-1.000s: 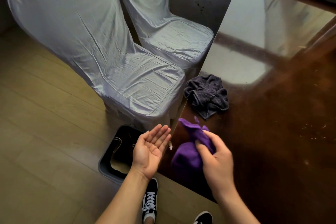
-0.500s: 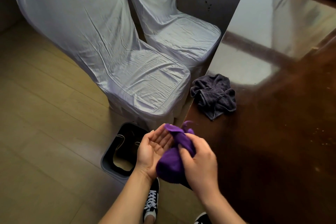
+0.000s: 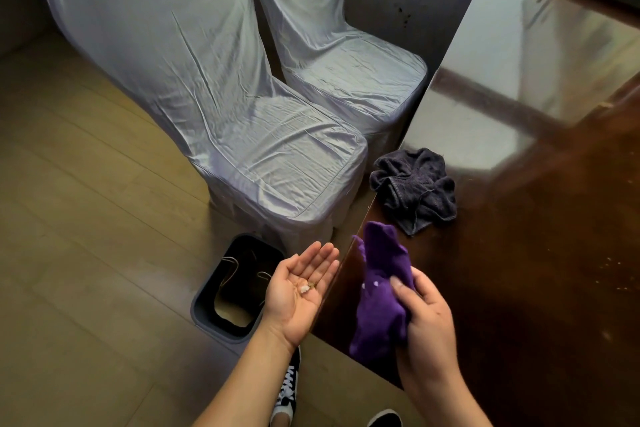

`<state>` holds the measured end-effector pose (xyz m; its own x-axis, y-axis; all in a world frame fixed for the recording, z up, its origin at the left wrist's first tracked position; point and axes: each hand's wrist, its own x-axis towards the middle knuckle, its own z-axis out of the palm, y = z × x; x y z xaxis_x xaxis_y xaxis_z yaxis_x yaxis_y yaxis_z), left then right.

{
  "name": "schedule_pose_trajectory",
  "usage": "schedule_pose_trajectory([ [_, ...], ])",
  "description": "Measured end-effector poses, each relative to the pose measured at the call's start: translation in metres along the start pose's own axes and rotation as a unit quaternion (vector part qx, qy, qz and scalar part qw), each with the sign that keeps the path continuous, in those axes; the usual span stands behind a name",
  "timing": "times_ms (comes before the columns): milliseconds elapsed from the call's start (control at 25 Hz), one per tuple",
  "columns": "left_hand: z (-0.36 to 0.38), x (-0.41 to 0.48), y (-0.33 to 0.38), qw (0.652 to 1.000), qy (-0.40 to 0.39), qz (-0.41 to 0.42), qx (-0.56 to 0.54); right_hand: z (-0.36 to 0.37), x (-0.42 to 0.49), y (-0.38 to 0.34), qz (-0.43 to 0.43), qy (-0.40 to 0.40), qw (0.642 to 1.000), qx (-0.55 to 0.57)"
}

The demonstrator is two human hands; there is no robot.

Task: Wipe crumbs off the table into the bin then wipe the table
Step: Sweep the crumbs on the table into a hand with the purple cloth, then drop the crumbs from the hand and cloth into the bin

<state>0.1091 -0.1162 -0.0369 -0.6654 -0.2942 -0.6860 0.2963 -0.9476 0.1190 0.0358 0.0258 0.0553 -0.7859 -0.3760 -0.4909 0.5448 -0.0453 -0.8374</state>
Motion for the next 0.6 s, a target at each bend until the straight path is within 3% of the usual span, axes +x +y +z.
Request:
schedule_pose_trajectory([
  [160,0.0,0.0,0.003,1.0,-0.009,-0.004,0.01,-0.008,-0.001,-0.009,0.041,0.011,0.998,0.051],
  [360,0.003,0.0,0.002,1.0,-0.001,0.002,0.007,0.001,-0.004,-0.002,0.047,-0.038,0.998,0.035],
  [440,0.006,-0.004,0.003,1.0,-0.01,0.004,0.004,0.005,-0.004,0.003,0.016,-0.046,0.999,0.001],
  [600,0.012,-0.01,0.007,0.999,-0.014,-0.002,0.052,0.02,0.0,0.01,-0.136,-0.079,0.979,-0.128],
])
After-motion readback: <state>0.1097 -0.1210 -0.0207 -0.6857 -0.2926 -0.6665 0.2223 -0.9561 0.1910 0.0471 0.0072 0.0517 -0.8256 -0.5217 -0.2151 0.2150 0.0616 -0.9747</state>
